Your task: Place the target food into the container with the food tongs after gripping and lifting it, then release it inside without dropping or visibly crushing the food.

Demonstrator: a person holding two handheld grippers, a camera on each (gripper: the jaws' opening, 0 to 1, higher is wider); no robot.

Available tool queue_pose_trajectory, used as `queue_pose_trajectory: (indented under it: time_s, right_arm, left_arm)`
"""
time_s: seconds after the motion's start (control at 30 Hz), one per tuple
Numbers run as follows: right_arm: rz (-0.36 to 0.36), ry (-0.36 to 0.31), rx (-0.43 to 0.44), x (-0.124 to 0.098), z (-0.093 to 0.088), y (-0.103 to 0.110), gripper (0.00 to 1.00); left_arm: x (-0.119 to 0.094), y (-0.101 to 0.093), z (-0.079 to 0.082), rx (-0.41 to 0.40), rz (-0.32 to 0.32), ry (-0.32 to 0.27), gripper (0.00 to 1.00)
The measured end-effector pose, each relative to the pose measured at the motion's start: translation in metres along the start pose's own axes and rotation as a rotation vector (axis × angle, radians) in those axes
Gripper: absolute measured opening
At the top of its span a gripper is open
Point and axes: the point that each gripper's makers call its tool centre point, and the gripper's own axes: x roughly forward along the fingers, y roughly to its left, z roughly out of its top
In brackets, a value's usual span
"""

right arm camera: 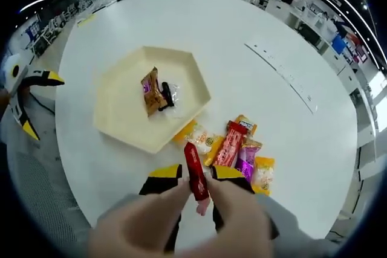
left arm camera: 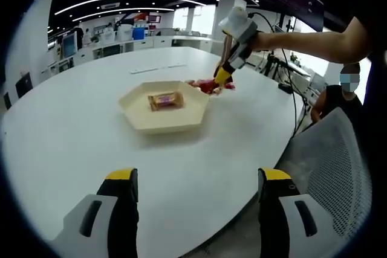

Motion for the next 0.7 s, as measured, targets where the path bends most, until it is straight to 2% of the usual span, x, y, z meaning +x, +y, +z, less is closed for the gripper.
queue_pose_trajectory:
  time_s: [0.5, 0.7]
  right_arm:
    - [-0.03, -0.023, -0.022, -0.024, 0.012, -0.006, 0.18]
    - [-0.048, -0.036, -0.018, -0.047, 0.014, -0.006, 0.18]
  left_arm:
    - [0.0, 0.0, 0.001, 0.006, 0.0, -0.004, 0.78]
    - [-0.001, -0.002, 0.003, -0.001, -0.009, -0.01, 0.78]
